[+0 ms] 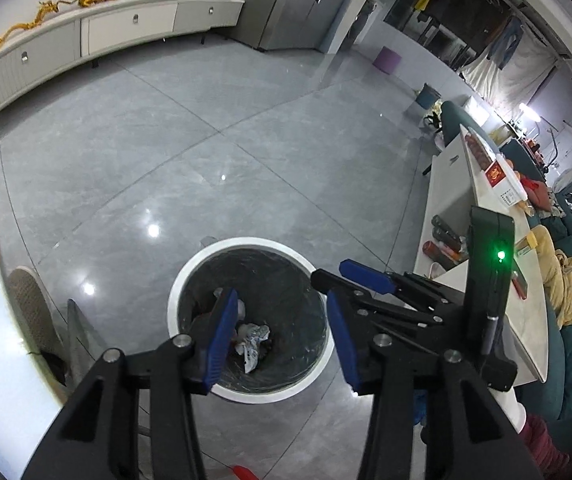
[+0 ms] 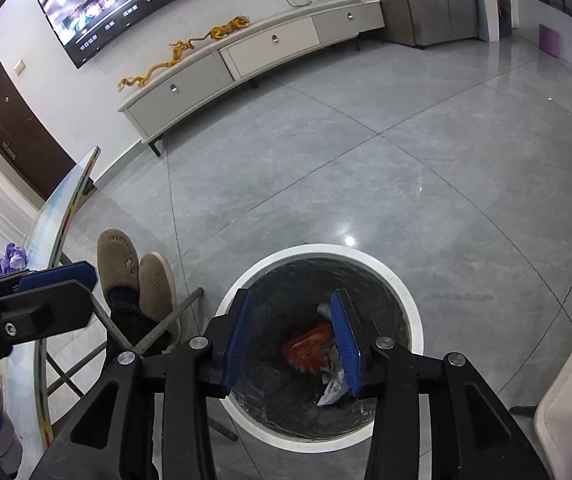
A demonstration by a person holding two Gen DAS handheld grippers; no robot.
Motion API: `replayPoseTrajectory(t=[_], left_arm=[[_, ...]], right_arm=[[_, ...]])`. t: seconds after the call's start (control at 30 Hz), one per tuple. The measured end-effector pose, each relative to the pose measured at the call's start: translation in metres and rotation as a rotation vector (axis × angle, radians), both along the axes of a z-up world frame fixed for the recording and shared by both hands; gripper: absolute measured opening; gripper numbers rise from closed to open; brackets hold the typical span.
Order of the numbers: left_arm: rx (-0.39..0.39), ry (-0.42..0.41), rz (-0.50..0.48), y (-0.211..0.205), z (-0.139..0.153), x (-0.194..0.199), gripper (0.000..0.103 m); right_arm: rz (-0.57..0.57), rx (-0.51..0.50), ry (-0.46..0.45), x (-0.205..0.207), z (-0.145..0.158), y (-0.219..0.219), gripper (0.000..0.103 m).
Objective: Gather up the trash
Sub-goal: 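Move both open tools back over the table toward the remaining wrappers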
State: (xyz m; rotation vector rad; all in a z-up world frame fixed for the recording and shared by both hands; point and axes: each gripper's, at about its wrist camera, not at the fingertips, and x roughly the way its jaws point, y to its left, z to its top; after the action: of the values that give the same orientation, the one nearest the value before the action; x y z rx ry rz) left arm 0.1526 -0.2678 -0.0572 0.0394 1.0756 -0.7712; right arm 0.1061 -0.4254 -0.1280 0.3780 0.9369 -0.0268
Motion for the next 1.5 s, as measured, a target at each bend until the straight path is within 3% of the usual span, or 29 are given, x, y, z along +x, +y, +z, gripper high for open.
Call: replayPoseTrajectory(t=[0.4, 0.63, 0.93, 1.3, 1.5], left_arm=[[-0.037, -0.240, 0.110, 0.076, 0.062, -0.038, 0.044], [-0.012, -0.316, 0.182, 0.147, 0.084, -0.067, 0.045], [-0.022, -0.340, 0.405, 0.272, 0.087, -0.096, 0.045], [-0.038, -0.365, 0.710, 0.438, 0.081, -0.147, 0.052], [-0.051, -0.375, 0.819, 0.498, 0.075, -0.171, 0.052]], right_arm=[[0.021, -0.039, -0.099, -0.019, 0.057, 0.024, 0.041], [0.098, -0.070, -0.169, -0.031, 0.097, 0.067, 0.041], [0.224, -0.104, -0.236, -0.045, 0.138, 0.138, 0.043], [0.365, -0.126, -0.273, -0.055, 0.165, 0.226, 0.046], [0.434, -0.140, -0.282, -0.061, 0.173, 0.268, 0.046]])
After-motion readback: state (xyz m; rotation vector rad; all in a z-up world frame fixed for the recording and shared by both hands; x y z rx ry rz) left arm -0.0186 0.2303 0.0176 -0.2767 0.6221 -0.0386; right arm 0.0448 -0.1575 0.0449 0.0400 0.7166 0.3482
